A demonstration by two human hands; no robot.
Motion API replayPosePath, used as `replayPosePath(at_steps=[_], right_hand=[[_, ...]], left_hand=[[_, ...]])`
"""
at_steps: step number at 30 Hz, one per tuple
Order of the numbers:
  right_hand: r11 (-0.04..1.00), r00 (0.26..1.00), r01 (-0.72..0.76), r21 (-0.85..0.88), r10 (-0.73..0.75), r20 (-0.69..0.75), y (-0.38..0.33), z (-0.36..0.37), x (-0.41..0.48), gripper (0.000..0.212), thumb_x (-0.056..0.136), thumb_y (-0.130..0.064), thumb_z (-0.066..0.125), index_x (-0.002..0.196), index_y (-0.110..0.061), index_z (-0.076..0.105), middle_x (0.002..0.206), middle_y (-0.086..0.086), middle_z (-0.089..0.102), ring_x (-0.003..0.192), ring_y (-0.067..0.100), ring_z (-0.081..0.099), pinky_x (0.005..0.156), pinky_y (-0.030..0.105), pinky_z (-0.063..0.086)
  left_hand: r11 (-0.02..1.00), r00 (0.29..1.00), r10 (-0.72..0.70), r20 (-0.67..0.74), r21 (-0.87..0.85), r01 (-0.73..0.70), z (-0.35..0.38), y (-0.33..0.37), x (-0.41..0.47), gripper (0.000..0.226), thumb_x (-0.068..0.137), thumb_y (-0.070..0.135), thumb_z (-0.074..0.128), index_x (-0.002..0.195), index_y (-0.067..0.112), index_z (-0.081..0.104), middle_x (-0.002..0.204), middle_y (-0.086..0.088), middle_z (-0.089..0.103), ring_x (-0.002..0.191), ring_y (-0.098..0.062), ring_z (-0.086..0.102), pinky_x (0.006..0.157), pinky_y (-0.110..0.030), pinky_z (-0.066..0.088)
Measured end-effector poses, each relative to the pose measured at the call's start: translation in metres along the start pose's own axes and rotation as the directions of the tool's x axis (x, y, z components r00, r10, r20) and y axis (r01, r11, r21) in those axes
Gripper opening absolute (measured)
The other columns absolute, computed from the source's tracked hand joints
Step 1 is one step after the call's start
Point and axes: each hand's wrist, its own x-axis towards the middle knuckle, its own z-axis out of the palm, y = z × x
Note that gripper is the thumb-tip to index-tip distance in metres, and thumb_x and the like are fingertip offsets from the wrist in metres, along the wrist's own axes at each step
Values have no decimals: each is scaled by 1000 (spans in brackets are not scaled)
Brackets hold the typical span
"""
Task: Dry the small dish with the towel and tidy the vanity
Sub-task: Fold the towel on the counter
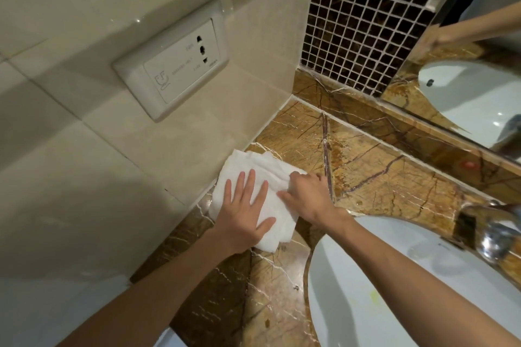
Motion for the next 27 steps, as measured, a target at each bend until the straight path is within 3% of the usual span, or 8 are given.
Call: replayPosePath(at_steps=[5,8,10,13,18,20,23,27], right_hand=[[996,997,-23,91,17,69,-6,-4,1,29,93,-37,57,85,-10,50,83,12,65,74,30,57,63,37,44],[983,997,-55,176,45,61,-9,0,-4,25,93,-34,58,101,-12,51,98,10,62,81,22,56,71,36,51],[999,993,-11,50,17,-116,-10,11,-9,40,89,-31,63,120,-12,47,116,15,55,96,25,52,82,36,48],[981,964,106,-163,-141,-227,-15,18,-10,55,89,-22,61,138,-18,37,140,25,43,128,40,43,104,54,36],[980,987,157,-124,-152,43,-6,23,-5,54,103,-35,26,153,-28,7,160,16,18,148,33,11,116,51,3],[984,984,148,-95,-137,112,-8,22,-3,55,103,-38,21,153,-28,3,161,13,15,148,31,7,117,50,0],[989,985,148,-17,-146,87,-14,15,-3,54,101,-39,28,151,-22,17,154,17,32,144,34,23,116,52,11],[957,999,19,291,-9,-36,-28,4,6,55,89,-34,57,135,-16,34,132,8,54,123,27,49,106,47,29]], left_hand=[[999,1000,30,-5,-30,-31,3,-14,4,67,94,55,29,145,13,35,153,-23,25,143,-42,19,113,-61,19],[998,999,49,15,-29,-48,-1,-19,4,68,94,54,28,146,12,33,155,-22,22,143,-43,17,113,-62,17],[999,999,26,22,-26,-25,-2,-13,5,71,92,55,31,148,11,29,156,-22,17,144,-42,12,115,-61,11],[1000,998,-18,68,-1,18,-1,-3,7,74,92,56,27,149,10,23,157,-22,13,144,-42,9,114,-62,6],[999,993,-44,106,16,42,0,-3,8,70,93,54,22,147,9,28,155,-21,19,143,-42,16,114,-61,10],[999,991,-42,130,0,42,-1,-6,7,71,93,55,19,149,11,24,157,-18,11,144,-40,10,114,-60,5],[997,992,-45,120,-64,53,-3,-7,6,72,92,56,12,151,15,13,157,-11,-7,146,-35,-4,116,-53,-7],[941,969,-246,26,-235,245,-22,-7,16,62,93,37,45,147,13,28,157,-20,18,145,-36,17,117,-48,14]])
